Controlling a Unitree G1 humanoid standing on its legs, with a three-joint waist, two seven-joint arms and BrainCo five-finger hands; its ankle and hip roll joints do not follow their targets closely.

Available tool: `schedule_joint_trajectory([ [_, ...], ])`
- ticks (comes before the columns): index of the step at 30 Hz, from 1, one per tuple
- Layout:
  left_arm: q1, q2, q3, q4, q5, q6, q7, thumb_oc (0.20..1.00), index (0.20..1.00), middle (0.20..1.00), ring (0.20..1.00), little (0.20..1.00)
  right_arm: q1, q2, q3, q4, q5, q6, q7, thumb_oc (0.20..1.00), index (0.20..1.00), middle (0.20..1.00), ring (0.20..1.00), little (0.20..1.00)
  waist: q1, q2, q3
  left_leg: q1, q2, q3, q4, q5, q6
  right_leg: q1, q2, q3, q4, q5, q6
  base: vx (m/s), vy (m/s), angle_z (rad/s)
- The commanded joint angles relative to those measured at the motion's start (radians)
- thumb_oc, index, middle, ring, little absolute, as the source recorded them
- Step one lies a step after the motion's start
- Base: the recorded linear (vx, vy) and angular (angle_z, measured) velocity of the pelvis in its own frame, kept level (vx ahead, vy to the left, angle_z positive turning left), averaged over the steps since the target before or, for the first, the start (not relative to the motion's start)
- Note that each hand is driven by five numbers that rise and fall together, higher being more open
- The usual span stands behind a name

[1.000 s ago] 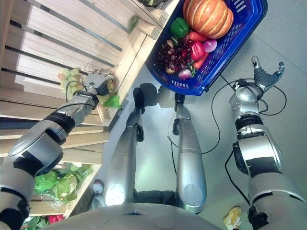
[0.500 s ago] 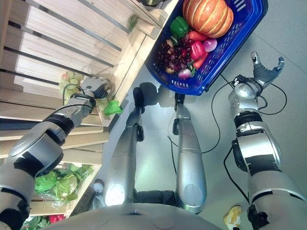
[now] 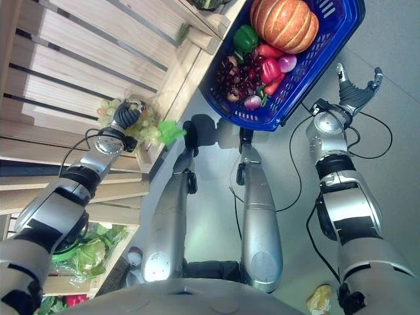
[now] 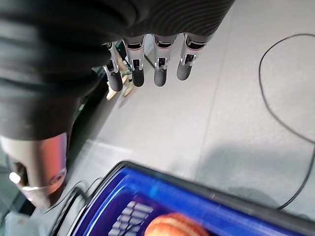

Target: Pick up fruits and vegetables into the basket

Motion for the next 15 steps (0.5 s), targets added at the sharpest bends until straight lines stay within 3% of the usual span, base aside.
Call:
schedule_joint_trajectory([
  [1, 0.026, -0.013, 0.088, -0.063, -0.178, -0.077, -0.052, 0.200, 0.200, 0.200, 0.200, 0.200, 0.053, -0.022, -0.023, -0.057, -0.070, 0.003, -0.057, 1.000, 1.000, 1.000, 1.000, 1.000, 0.020, 0.013, -0.042, -0.009, -0.049, 0.025, 0.078, -0.094, 0.014, 0.033, 0.040, 0.027, -0.030, 0.011, 0.099, -0.02, 0.037, 0.02],
  [10, 0.035, -0.014, 0.197, -0.127, -0.411, -0.101, -0.109, 0.200, 0.200, 0.200, 0.200, 0.200, 0.071, -0.037, -0.028, -0.088, -0.078, 0.009, -0.040, 1.000, 1.000, 1.000, 1.000, 1.000, 0.020, 0.016, -0.042, -0.001, -0.050, 0.029, 0.073, -0.096, 0.014, 0.044, 0.035, 0.023, -0.028, -0.005, 0.094, -0.01, 0.018, -0.01],
  [15, 0.028, -0.010, 0.249, -0.182, -0.600, -0.146, -0.196, 0.200, 0.200, 0.200, 0.200, 0.200, 0.096, -0.038, 0.000, -0.157, -0.100, -0.029, 0.069, 1.000, 1.000, 1.000, 1.000, 1.000, 0.013, 0.012, -0.042, 0.000, -0.045, 0.032, 0.068, -0.095, 0.012, 0.045, 0.034, 0.025, -0.029, -0.011, 0.091, -0.01, 0.018, -0.04],
])
